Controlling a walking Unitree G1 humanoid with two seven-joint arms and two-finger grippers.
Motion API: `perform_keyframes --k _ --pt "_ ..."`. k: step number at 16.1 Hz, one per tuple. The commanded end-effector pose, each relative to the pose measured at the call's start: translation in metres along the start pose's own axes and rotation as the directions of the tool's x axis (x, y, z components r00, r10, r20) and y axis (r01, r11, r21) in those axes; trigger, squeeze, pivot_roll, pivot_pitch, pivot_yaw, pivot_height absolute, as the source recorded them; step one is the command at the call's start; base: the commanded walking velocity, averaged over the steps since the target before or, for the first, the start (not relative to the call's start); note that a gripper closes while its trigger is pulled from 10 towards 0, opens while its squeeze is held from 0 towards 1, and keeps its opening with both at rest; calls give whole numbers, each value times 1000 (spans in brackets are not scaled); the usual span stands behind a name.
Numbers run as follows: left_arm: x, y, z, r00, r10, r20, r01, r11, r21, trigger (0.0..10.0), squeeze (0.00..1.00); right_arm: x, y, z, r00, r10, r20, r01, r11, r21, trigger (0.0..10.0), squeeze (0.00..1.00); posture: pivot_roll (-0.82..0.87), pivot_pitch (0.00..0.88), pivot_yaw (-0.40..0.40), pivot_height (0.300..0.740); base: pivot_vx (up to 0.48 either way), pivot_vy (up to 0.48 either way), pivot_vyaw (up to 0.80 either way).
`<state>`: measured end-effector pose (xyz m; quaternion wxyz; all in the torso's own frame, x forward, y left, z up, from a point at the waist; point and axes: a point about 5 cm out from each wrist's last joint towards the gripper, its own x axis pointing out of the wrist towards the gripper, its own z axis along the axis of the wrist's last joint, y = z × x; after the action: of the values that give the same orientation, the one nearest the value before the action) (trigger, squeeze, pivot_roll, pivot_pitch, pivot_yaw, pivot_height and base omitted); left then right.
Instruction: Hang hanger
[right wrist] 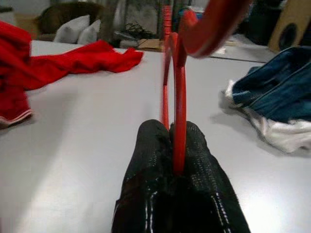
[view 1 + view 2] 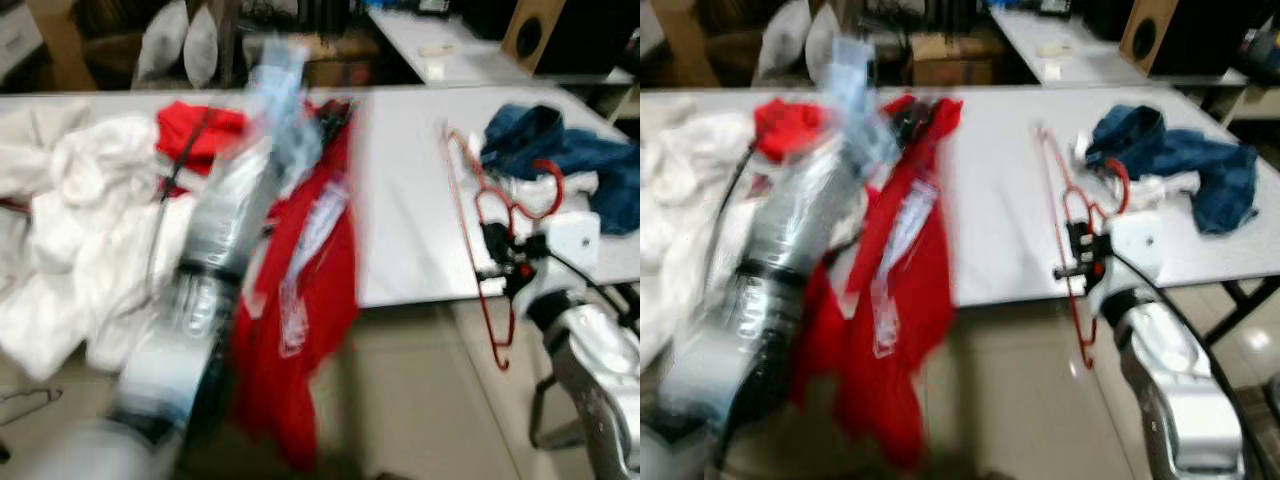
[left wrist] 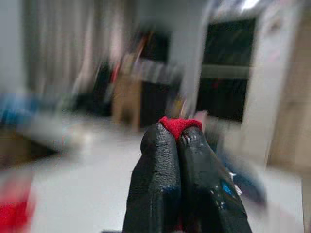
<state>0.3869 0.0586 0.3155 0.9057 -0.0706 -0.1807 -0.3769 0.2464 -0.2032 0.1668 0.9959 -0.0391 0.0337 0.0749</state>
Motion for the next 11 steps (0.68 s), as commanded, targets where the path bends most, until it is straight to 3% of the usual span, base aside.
perform_keyframes --k 1,2,3,4,5,6,7,8,9,10,11 --pt "0 34 62 971 130 203 -139 990 32 10000 0 1 -1 8 999 -4 36 4 1000 -1 10000 0 -32 0 -11 740 337 0 0" --pt "-2 52 109 920 222 323 -262 961 85 10000 0 2 -1 9 999 -3 42 3 1000 -4 10000 0 -35 0 -9 740 330 0 0" --pt "-6 59 131 887 260 382 -318 943 96 10000 0 2 -1 10 999 -3 46 4 1000 -4 10000 0 -35 0 -8 740 319 0 0" --pt "-16 69 161 836 306 456 -427 884 190 10000 0 2 -2 11 999 -4 52 4 1000 -3 10000 0 -36 0 -6 740 315 0 0" --pt "-20 74 166 845 309 436 -461 834 304 10000 0 2 -1 10 999 -2 53 2 1000 -2 10000 0 -36 0 -5 740 311 0 0" --pt "-24 83 135 901 324 288 -428 771 472 10000 0 2 2 9 999 5 51 -5 1000 2 10000 0 -31 0 -7 740 307 0 0" --pt "-30 91 106 922 346 173 -381 735 561 10000 0 2 4 9 999 13 49 -13 1000 4 10000 0 -30 0 -9 740 292 0 0" --pt "-33 93 96 925 354 138 -365 728 580 10000 0 2 4 8 999 16 48 -16 1000 4 10000 0 -30 0 -9 740 292 0 0" --pt "-46 100 53 929 369 -13 -284 735 615 10000 0 2 6 7 999 24 45 -24 1000 5 10000 0 -26 0 -10 740 0 0 0" --pt "-51 101 38 927 369 -68 -249 740 625 10000 0 1 7 7 999 26 45 -26 1000 5 10000 0 -25 0 -11 740 0 0 0" --pt "-74 98 -19 902 332 -276 -100 783 614 10000 0 1 9 6 999 35 38 -36 999 9 10000 0 -16 0 -22 740 0 0 0"
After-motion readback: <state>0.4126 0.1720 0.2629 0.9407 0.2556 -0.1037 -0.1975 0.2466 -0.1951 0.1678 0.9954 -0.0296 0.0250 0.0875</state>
